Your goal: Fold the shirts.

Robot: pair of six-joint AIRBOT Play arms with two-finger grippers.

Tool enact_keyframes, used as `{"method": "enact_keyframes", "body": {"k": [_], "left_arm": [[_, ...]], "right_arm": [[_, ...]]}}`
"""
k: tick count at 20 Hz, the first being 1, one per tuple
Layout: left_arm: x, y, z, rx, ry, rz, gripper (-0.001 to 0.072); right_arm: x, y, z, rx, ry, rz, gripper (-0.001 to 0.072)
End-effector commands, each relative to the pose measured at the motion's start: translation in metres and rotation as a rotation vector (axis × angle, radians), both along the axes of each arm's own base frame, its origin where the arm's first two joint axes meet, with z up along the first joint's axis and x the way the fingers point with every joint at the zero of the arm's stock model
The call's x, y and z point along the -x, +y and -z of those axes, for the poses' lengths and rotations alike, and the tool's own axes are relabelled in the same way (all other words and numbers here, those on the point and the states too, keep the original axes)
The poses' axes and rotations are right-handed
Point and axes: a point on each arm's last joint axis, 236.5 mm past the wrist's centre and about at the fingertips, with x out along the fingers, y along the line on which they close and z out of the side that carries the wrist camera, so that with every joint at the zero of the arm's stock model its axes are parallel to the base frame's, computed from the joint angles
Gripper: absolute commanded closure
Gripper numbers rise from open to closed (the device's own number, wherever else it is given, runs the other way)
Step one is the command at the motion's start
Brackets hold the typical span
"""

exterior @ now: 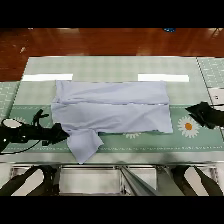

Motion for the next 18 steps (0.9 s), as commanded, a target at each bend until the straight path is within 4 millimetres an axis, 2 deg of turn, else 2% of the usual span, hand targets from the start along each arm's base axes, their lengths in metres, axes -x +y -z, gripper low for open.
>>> {"method": "enact_keyframes", "body": {"k": [1, 5, 9, 11, 13, 15, 18], "left_arm": [[-0.008, -0.002, 0.014, -0.045, -0.009, 0.028, 0.0688], [-0.010, -0.003, 0.008, -0.033, -0.016, 0.042, 0.0687], [-0.010, -0.003, 0.007, -0.031, -0.019, 0.049, 0.0687], [-0.010, -0.003, 0.007, -0.032, -0.019, 0.050, 0.0687], [-0.010, -0.003, 0.007, -0.034, -0.030, 0.063, 0.0687], [-0.010, -0.003, 0.007, -0.033, -0.030, 0.063, 0.0687], [-0.010, -0.003, 0.007, -0.033, -0.030, 0.063, 0.0687]], "right_arm": [[0.055, -0.017, 0.033, -0.013, 0.207, 0.053, 0.0297], [0.086, 0.032, 0.068, -0.108, 0.333, -0.045, 0.0296], [0.092, 0.050, 0.082, -0.140, 0.393, -0.118, 0.0297], [0.085, 0.057, 0.085, -0.195, 0.382, -0.120, 0.0297], [0.079, 0.052, 0.093, -0.196, 0.382, -0.091, 0.0304], [0.063, 0.049, 0.096, -0.210, 0.341, -0.044, 0.0304], [0.041, 0.057, 0.094, -0.292, 0.268, -0.017, 0.0305]]}}
